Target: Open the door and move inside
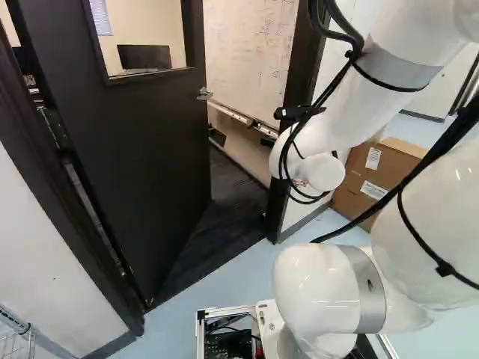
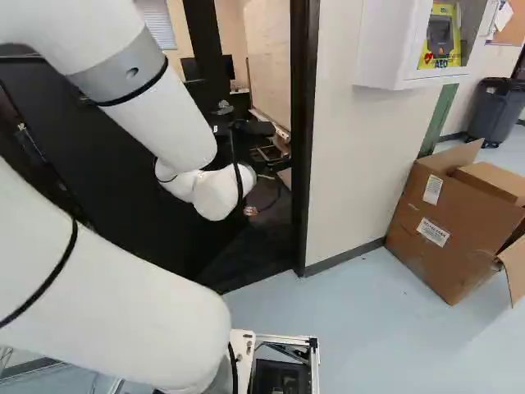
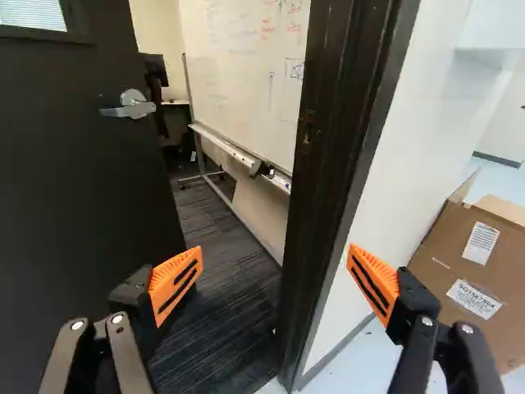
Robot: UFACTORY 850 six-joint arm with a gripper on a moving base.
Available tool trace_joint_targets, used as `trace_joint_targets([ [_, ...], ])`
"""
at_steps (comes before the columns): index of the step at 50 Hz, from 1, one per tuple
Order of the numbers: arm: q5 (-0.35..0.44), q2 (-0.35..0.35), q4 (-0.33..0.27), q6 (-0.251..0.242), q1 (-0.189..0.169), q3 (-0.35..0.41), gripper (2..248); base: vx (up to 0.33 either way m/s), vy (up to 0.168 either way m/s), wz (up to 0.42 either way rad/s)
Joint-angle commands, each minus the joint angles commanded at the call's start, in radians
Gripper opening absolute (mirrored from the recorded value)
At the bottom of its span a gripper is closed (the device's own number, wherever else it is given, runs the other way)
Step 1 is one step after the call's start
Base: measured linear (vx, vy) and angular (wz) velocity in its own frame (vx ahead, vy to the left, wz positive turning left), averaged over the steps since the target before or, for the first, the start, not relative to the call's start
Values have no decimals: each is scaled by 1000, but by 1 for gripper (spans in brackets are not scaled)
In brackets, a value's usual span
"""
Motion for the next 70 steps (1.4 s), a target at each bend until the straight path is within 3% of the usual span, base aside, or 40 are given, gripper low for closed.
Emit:
trace_joint_targets([
  [13, 0, 7, 0, 0, -23, 6, 247, 0, 0, 0],
  [70, 0, 7, 0, 0, -24, 6, 247, 4, 4, 19],
])
